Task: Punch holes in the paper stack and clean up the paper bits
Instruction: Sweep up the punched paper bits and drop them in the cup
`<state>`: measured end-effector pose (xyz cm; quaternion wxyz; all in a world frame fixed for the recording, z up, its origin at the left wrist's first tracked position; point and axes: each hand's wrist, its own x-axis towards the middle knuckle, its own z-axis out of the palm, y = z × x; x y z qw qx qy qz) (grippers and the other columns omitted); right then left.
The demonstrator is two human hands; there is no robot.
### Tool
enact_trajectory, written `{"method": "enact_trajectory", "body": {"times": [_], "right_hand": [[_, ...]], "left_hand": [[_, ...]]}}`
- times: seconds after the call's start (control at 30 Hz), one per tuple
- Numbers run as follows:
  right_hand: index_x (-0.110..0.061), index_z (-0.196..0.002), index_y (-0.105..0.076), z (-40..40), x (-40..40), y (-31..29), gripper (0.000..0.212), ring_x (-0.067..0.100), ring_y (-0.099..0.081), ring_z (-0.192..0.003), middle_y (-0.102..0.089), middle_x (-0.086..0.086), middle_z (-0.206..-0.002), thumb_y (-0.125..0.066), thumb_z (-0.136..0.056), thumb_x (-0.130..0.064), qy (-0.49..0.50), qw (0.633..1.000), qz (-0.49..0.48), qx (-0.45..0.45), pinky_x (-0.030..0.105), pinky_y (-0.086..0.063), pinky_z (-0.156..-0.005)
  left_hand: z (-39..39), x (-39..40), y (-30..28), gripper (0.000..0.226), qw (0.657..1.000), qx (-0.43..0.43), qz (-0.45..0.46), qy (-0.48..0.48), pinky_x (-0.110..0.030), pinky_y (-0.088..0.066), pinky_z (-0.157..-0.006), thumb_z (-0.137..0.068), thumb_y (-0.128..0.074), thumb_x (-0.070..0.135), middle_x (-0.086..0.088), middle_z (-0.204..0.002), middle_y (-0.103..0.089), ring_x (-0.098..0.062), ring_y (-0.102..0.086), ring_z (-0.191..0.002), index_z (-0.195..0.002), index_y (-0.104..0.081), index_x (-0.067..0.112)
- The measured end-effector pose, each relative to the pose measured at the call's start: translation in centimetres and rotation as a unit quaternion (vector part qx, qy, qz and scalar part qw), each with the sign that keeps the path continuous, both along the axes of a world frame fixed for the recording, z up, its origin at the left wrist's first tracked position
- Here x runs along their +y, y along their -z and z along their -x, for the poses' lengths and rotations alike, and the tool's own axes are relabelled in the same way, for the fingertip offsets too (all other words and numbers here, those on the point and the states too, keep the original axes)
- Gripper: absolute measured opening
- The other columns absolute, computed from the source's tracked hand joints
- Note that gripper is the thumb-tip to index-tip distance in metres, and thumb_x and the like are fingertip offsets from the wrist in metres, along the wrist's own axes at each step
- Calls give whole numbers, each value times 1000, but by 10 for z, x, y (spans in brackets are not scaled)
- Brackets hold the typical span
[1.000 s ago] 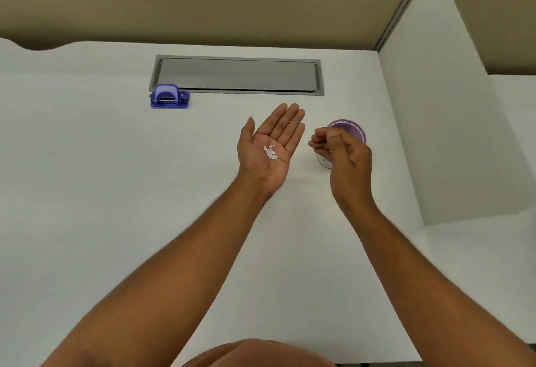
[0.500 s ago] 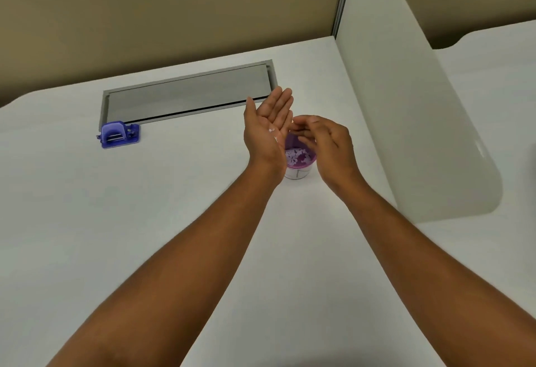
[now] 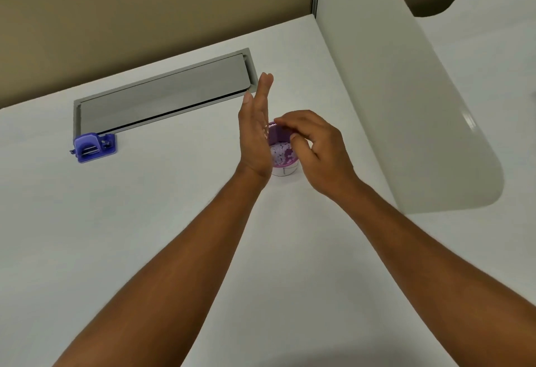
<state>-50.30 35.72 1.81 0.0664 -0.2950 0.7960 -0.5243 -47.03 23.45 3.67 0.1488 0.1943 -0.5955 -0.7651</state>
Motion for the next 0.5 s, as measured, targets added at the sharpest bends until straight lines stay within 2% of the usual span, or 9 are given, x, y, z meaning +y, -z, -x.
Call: {"method": "enact_trajectory", "body": {"times": [0.03, 0.1, 0.17, 0.2, 0.27, 0.37, 0.5], "right_hand": [[-8, -135, -65, -4, -1, 3, 40, 8, -60, -121, -64, 5, -135, -44, -100, -8, -28, 999, -5, 19, 19, -51, -105], [-10, -146, -55, -13, -4, 11, 47, 14, -53, -135, -55, 6, -148, -43, -100, -8, -81, 995, -25, 50, 36, -43, -119], [-10, -151, -50, -18, -6, 21, 50, 21, -49, -143, -52, 9, -154, -46, -101, -6, -96, 988, -60, 104, 53, -28, -126], [-10, -150, -52, -19, -5, 26, 49, 24, -49, -143, -53, 10, -153, -48, -101, -6, -88, 985, -79, 129, 58, -24, -127], [-8, -141, -62, -18, -2, 32, 42, 27, -53, -139, -61, 12, -145, -47, -102, -13, -55, 979, -104, 166, 60, -24, -126], [-4, -130, -69, -16, 3, 31, 43, 29, -61, -128, -69, 14, -133, -41, -103, -21, -6, 978, -88, 189, 57, -29, -125], [-7, -144, -59, -16, -1, 23, 46, 33, -50, -140, -60, 13, -146, -41, -102, -17, -60, 970, -91, 215, 56, -26, -126]], "left_hand": [[0, 0, 0, 75, 1000, 1, -20, 0, -17, -28, -124, -106, -15, 51, -2, -177, -28, -7, -26, -160, -168, -27, 11], [0, 0, -2, 70, 998, 1, -57, 2, -28, -19, -129, -111, -9, 48, -2, -177, -25, -12, -18, -164, -169, -24, 13], [2, -2, -3, 68, 996, -3, -95, -4, -27, -19, -124, -113, -5, 49, -2, -178, -24, -13, -15, -165, -169, -22, 15], [2, -3, -3, 67, 994, -6, -111, -10, -26, -19, -122, -113, -4, 49, -2, -178, -25, -13, -15, -165, -169, -22, 16], [2, -4, -4, 68, 991, -9, -131, -22, -26, -18, -123, -113, -4, 52, -1, -177, -27, -14, -17, -165, -169, -24, 19], [2, -7, -2, 69, 989, -5, -145, -32, -28, -18, -125, -112, -4, 54, -2, -176, -30, -15, -20, -164, -169, -25, 20], [4, -7, -6, 71, 988, -3, -152, -28, -27, -24, -117, -111, -4, 58, -1, -177, -27, -14, -18, -165, -169, -25, 22]]}}
